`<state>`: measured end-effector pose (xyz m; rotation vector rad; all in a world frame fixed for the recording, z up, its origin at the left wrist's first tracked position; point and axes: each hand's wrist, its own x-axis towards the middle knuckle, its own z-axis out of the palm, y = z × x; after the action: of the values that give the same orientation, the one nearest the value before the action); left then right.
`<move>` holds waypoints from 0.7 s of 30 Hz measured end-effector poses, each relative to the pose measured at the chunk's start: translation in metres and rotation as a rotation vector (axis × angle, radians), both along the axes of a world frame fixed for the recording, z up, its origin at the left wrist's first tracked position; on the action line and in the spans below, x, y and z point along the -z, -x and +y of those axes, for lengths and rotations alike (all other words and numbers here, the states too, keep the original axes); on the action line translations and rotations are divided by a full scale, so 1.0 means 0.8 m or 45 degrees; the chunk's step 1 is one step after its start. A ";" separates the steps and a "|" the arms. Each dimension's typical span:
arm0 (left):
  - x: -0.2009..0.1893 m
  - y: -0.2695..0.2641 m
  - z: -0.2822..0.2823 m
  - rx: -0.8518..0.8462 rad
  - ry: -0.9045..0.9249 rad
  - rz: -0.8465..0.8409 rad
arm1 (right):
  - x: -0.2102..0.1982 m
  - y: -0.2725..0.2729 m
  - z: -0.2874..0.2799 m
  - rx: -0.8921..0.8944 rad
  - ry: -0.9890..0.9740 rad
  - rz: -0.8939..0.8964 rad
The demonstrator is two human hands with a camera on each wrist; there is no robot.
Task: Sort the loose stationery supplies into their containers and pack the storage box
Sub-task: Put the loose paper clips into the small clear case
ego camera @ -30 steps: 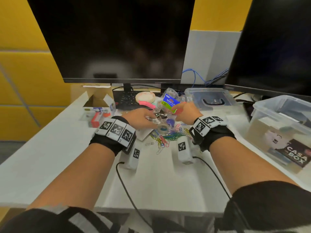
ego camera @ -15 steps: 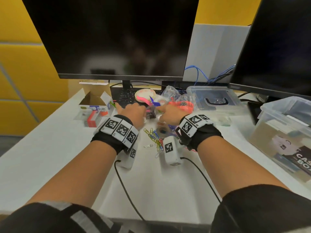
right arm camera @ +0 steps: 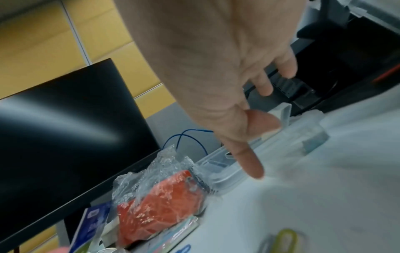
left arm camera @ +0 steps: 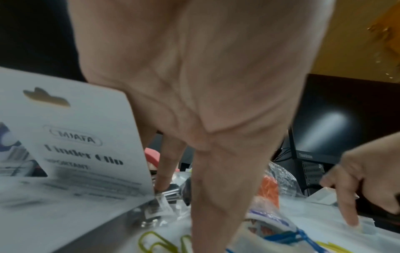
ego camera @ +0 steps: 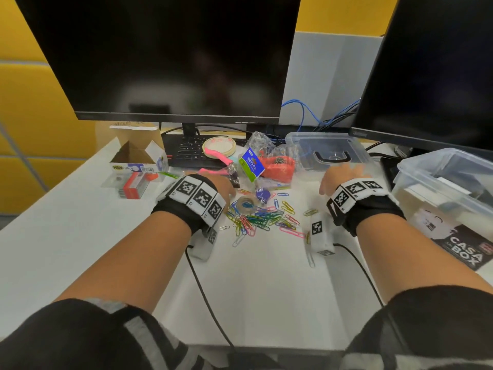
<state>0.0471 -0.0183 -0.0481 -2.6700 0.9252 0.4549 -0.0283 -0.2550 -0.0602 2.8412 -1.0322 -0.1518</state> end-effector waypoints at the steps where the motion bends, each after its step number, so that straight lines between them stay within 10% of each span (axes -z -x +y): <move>1: 0.001 0.000 -0.001 -0.005 0.025 -0.015 | 0.010 -0.002 -0.005 -0.005 0.004 0.064; 21: -0.013 0.028 -0.009 -0.067 0.064 -0.129 | 0.022 -0.001 -0.009 -0.145 -0.028 0.286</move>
<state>0.0247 -0.0259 -0.0376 -2.7398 0.8493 0.3079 -0.0276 -0.2621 -0.0781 2.8106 -0.8264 -0.4617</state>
